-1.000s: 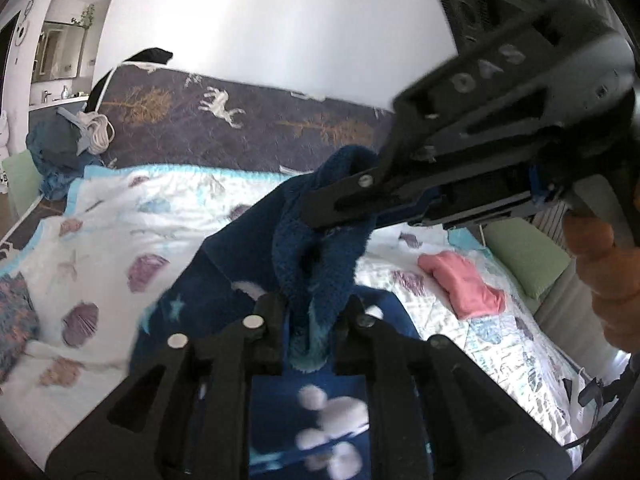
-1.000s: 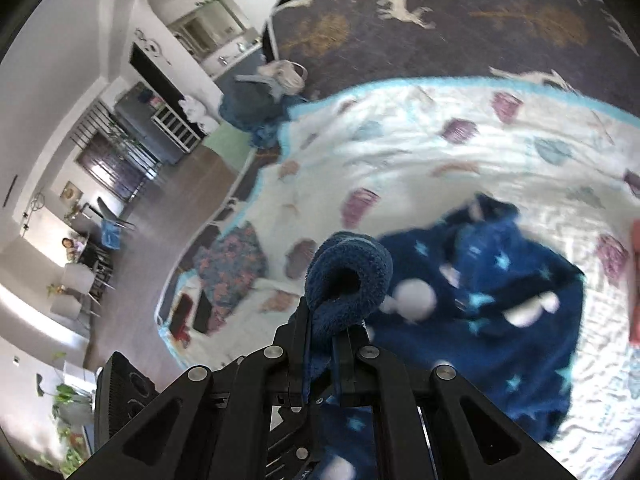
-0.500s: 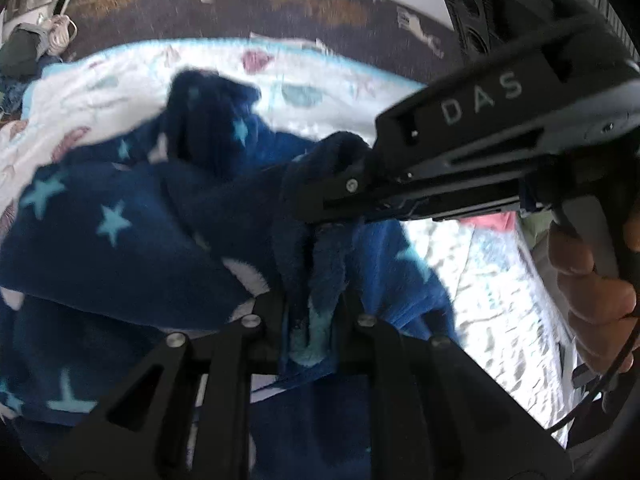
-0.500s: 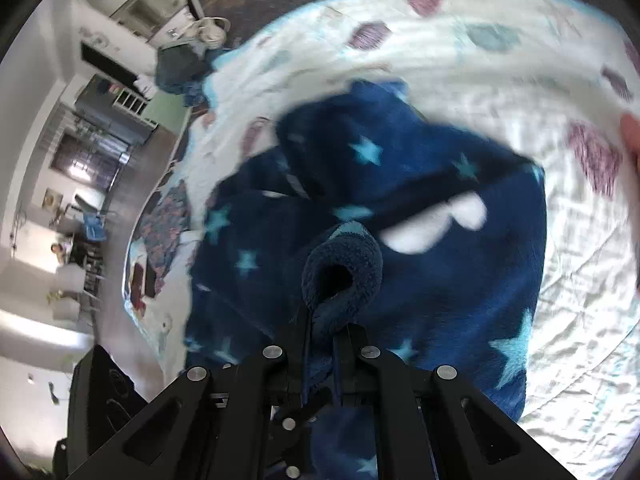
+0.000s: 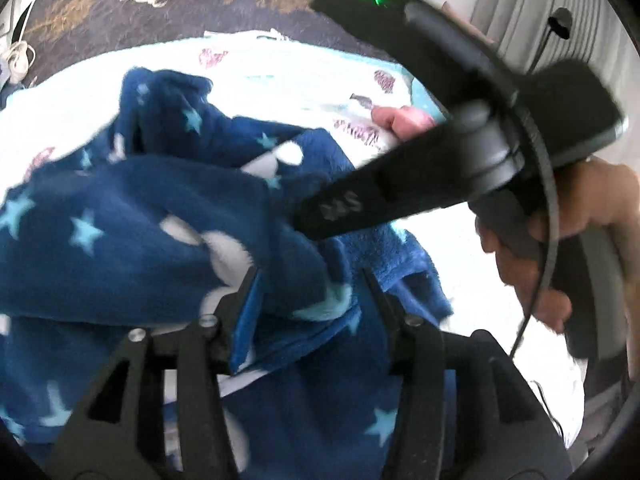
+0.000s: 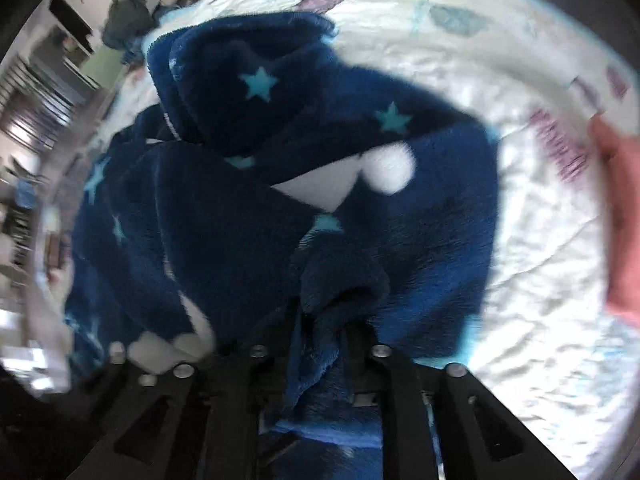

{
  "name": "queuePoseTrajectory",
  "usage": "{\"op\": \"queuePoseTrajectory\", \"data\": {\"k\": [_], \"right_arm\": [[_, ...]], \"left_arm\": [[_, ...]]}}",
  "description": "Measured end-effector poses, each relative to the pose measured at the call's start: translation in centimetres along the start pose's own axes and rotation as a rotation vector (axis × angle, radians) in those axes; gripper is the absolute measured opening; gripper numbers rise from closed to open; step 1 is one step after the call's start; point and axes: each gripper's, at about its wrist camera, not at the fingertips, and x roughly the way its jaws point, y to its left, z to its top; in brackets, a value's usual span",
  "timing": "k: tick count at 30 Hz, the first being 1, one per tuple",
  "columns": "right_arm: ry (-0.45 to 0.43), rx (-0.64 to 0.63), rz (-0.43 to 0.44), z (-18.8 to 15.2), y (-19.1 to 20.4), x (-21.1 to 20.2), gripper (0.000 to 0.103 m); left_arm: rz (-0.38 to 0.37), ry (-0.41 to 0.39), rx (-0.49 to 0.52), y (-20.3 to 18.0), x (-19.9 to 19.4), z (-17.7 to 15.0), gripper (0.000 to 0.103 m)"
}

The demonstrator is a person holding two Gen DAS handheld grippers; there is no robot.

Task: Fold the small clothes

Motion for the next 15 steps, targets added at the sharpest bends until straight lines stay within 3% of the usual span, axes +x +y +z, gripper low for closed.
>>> {"op": "queuePoseTrajectory", "data": {"k": [2,4,5,7,9,12,14,15], "right_arm": [[-0.043,-0.033,-0.144,-0.1,0.5,-2.0,0.024],[-0.104,-0.027,-0.195,-0.4,0.5,-4.3,0.026],[-0.143,-0.008,-0.189,-0.7,0.2,-5.7,0.03],[-0.224,0.061,-0.131,-1.5,-0.8,-8.1,0.037],[-0.289,0.115,-0.015,-2.0,-0.9,-9.4,0.039],[-0.293,0.119,0.173,-2.5,0.6,-8.1,0.039],[-0.255,0.089,0.199,-1.5,2.8,-6.0,0.039],[-0.229,0.062,0.159,-2.0,3.5,-4.4,0.039]], "left_arm": [[0.021,-0.04,0.051,0.9,-2.6,0.5,0.051],[0.095,-0.135,0.093,2.2,-5.5,0.9,0.066],[0.158,-0.207,0.092,3.8,-7.5,1.2,0.081],[0.201,-0.252,0.064,6.5,-9.2,1.9,0.085],[0.193,-0.225,-0.011,10.0,-9.5,2.9,0.085],[0.193,-0.19,-0.128,14.3,-8.1,2.8,0.084],[0.191,-0.147,-0.2,16.8,-6.3,2.0,0.081],[0.197,-0.113,-0.229,17.9,-5.1,1.5,0.081]]}}
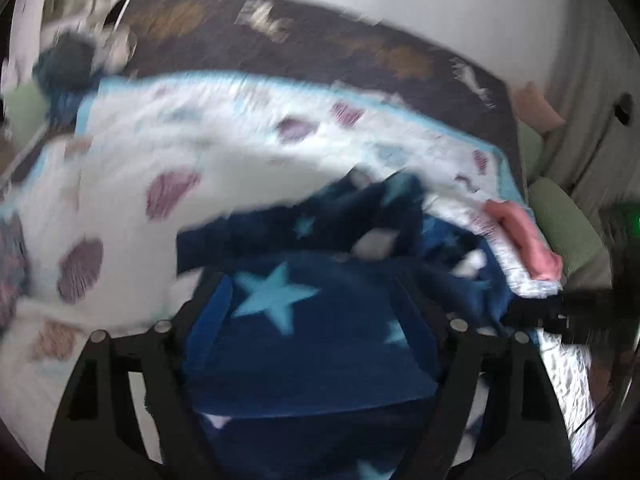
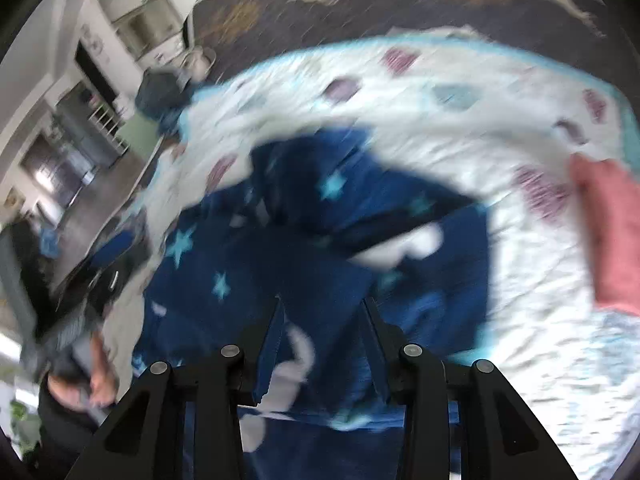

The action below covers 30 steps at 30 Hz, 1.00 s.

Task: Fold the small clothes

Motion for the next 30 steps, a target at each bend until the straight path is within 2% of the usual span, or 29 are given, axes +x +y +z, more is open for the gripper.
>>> {"op": "queuePoseTrajectory", "data": {"k": [1,3,4,5,6,10,11,12,16,19,23,27,28,30], "right_arm": [[0.037,-0.037,-0.053,-0.6,0.4,1.5,0.039],[0.122,-0.134,-0.163,-2.0,1.1,4.5,0.039],[0.104,-0.157,-0.162,-2.7,0.8,4.5,0.04],[0.07,-0.15,-0.14,-3.0,0.4,4.0,0.04],[0.07,-0.124,-0.119,-3.1,-0.1,3.7,0.04],[0.09,-0.046,-0.078,-3.3,-2.7,2.2,0.045],[0.09,-0.016,-0.097,-3.5,-3.2,1.5,0.045],[0.085,-0.003,-0.13,-3.7,-3.6,1.0,0.053],[0.008,-0.043,-0.222,-6.5,-3.1,-3.4,0.054],[-0.039,-0.02,-0.179,-9.7,-3.0,-7.2,0.055],[-0.062,-0.005,-0.137,-14.4,-2.5,-11.5,0.055],[-0.077,0.031,-0.098,-19.1,-2.2,-15.2,0.056],[-0.075,0.061,-0.063,-20.6,-2.2,-16.1,0.057],[-0.065,0.112,0.008,-22.7,-2.1,-16.7,0.069]], "left_arm": [[0.018,0.037,-0.019,0.6,1.5,-0.4,0.081],[0.085,0.163,-0.046,2.0,4.9,-1.7,0.081],[0.097,0.206,-0.048,2.5,6.0,-2.4,0.082],[0.085,0.195,-0.042,2.7,6.3,-2.7,0.082],[0.086,0.175,-0.04,2.5,5.7,-2.6,0.082],[0.135,0.19,0.026,1.6,4.9,-2.8,0.082],[0.143,0.185,0.038,1.7,4.1,-3.0,0.082],[0.144,0.178,0.038,1.8,3.3,-3.1,0.082],[0.123,0.152,0.05,2.3,-1.3,-3.9,0.082],[0.114,0.136,0.086,3.4,-4.0,-4.1,0.082],[-0.059,0.138,0.043,4.7,-9.2,-5.9,0.082],[-0.07,0.153,0.052,5.6,-13.1,-8.8,0.082],[-0.085,0.162,0.048,5.8,-13.7,-9.6,0.082],[-0.11,0.196,0.038,6.3,-14.8,-11.7,0.082]]}}
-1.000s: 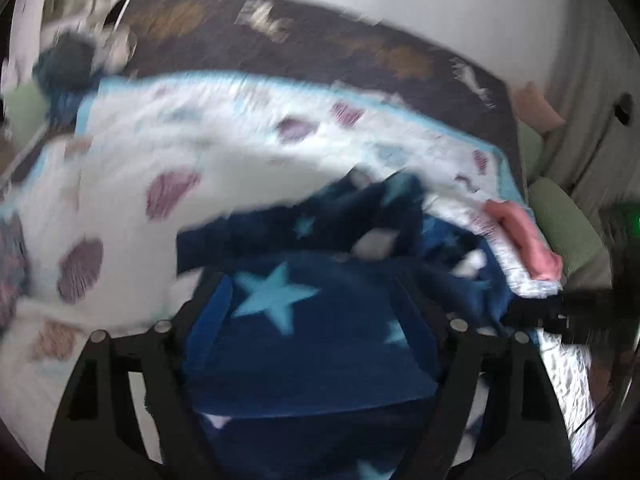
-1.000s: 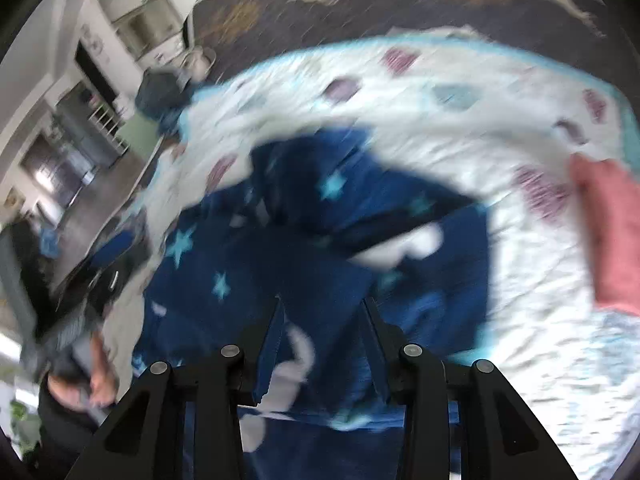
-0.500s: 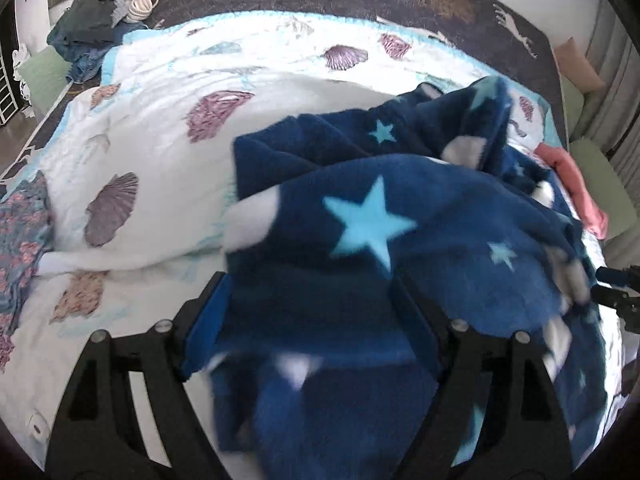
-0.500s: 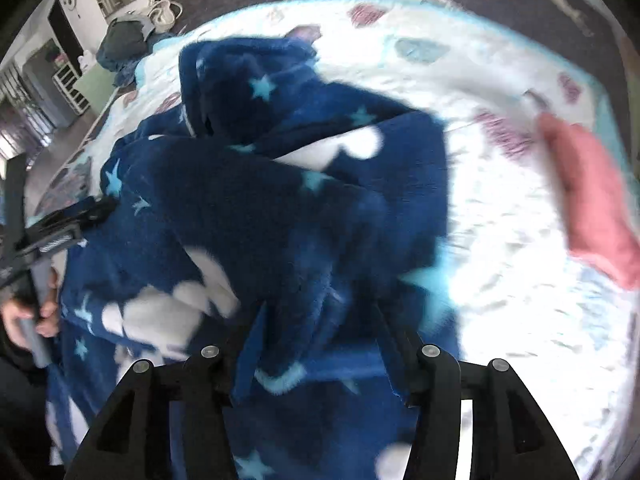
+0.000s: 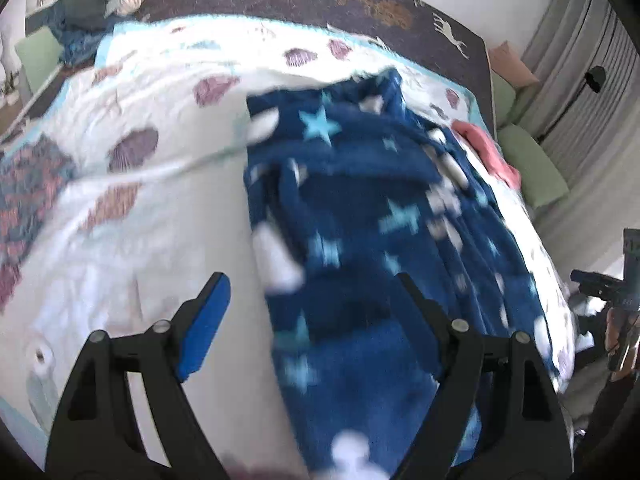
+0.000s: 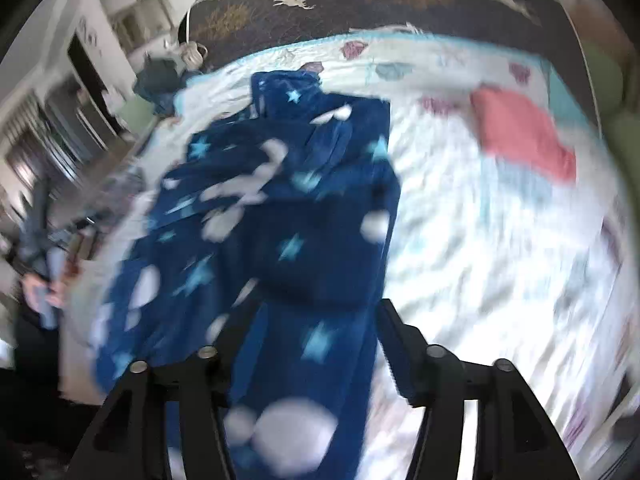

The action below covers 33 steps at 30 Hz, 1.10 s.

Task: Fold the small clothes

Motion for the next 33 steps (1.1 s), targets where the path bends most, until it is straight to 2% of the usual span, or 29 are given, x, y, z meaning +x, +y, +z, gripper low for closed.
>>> {"op": "queuePoseTrajectory", "data": {"k": [4,6,8,10,11,14,16,18,20,22,26,30,33], "right_arm": [[-0.003,0.03,0.018,-5.2,0.8,-1.7,0.078],[0.009,0.079,0.062,-7.3,0.3,-1.5,0.08],[0.033,0.16,0.105,-9.3,-0.7,-0.5,0.08],[0.059,0.228,0.093,-10.7,-1.7,0.4,0.08],[0.074,0.274,0.08,-11.5,-2.3,1.0,0.08],[0.093,0.354,0.125,-12.9,-3.6,2.0,0.08],[0.087,0.409,0.175,-13.4,-4.3,2.4,0.08],[0.086,0.469,0.255,-14.1,-4.8,2.8,0.08],[0.087,0.49,0.297,-14.4,-5.0,3.1,0.081],[0.077,0.5,0.313,-14.7,-5.0,3.3,0.081],[0.052,0.603,0.394,-15.3,-5.8,3.7,0.082],[0.044,0.629,0.458,-16.0,-6.3,3.8,0.082],[0.048,0.627,0.451,-16.2,-6.0,4.2,0.08]], "left_arm": [[-0.042,0.09,0.01,-0.3,-0.4,-4.8,0.082],[-0.056,0.151,0.028,-0.6,-0.3,-7.4,0.082],[-0.063,0.199,0.035,-0.9,-0.1,-9.7,0.082],[-0.098,0.24,0.017,-1.0,0.1,-11.3,0.082],[-0.132,0.26,-0.026,-0.9,0.4,-12.2,0.083],[-0.159,0.233,-0.09,-0.6,-0.1,-13.0,0.087],[-0.198,0.25,-0.138,-0.2,-0.1,-13.1,0.088],[-0.283,0.263,-0.229,0.6,-0.5,-13.5,0.088],[-0.349,0.295,-0.26,0.9,-0.5,-13.6,0.089],[-0.372,0.303,-0.284,1.3,-0.4,-13.7,0.089],[-0.414,0.333,-0.381,2.5,-0.6,-14.4,0.089],[-0.467,0.364,-0.437,3.0,-0.4,-15.1,0.089],[-0.486,0.375,-0.483,3.1,-0.3,-15.2,0.089]]}}
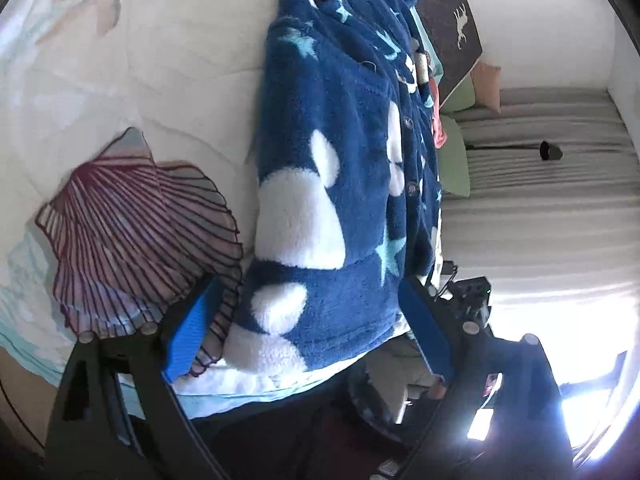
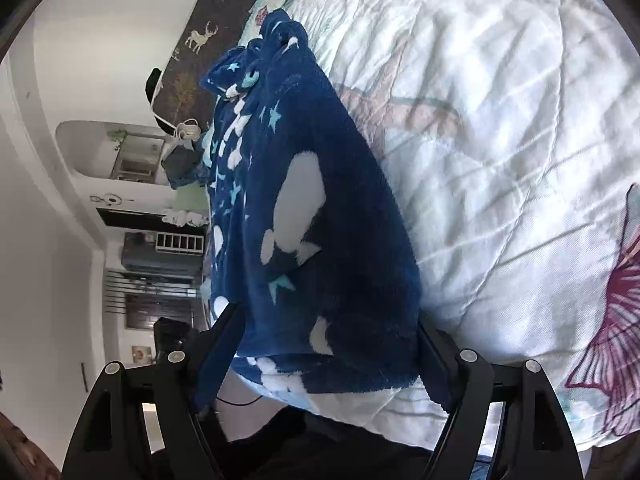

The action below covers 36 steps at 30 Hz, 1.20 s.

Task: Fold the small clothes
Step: 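Grasp the robe hem with both grippers and lift it toward the collar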

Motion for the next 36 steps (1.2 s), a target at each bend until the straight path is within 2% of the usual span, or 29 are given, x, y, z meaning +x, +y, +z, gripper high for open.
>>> {"op": "queuePoseTrajectory", "data": {"k": [2,4,6,7,9,11,14,17,23,25,30,36], "right_arm": [[-0.008,-0.005,-0.004,-0.2,0.3,0.1,0.077],[-0.021,0.008,-0.013,-0.1,0.3,0.0,0.061],[-0.013,0.057,-0.06,0.1,-0.5,0.5,0.017],[-0.016,0.093,-0.057,0.1,-1.0,0.7,0.015],[-0.041,0.152,0.002,0.0,-1.8,0.6,0.014],[-0.065,0.131,-0.001,-0.2,-1.4,0.3,0.013],[-0.086,0.052,-0.035,-0.5,0.2,-0.1,0.012],[-0.106,-0.012,-0.06,-0.4,1.9,-0.8,0.011],[-0.144,-0.067,0.026,0.8,4.7,-2.4,0.011],[-0.156,-0.091,0.025,1.5,5.7,-2.5,0.011],[-0.189,-0.122,0.094,3.5,7.7,-3.2,0.011],[-0.196,-0.143,0.135,6.9,10.8,-2.6,0.011]], "left_arm": [[-0.013,0.006,-0.021,0.1,0.1,0.0,0.086],[-0.013,-0.007,-0.062,0.5,0.2,0.0,0.08],[-0.025,-0.021,-0.095,0.8,0.0,0.0,0.066],[-0.026,-0.025,-0.1,0.8,0.0,-0.1,0.061],[-0.017,-0.018,-0.101,0.9,0.3,-0.6,0.039],[-0.006,-0.006,-0.093,0.7,1.0,-1.1,0.021],[-0.003,-0.019,-0.061,0.4,1.2,-1.4,0.016],[-0.005,-0.025,-0.039,-0.4,0.9,-1.0,0.014],[-0.058,-0.055,0.018,-4.2,-1.0,0.6,0.014],[-0.063,-0.071,0.051,-5.5,-1.5,1.2,0.014],[-0.082,-0.074,0.11,-8.2,-1.9,3.1,0.014],[-0.143,-0.09,0.117,-8.9,-3.0,5.9,0.014]]}}
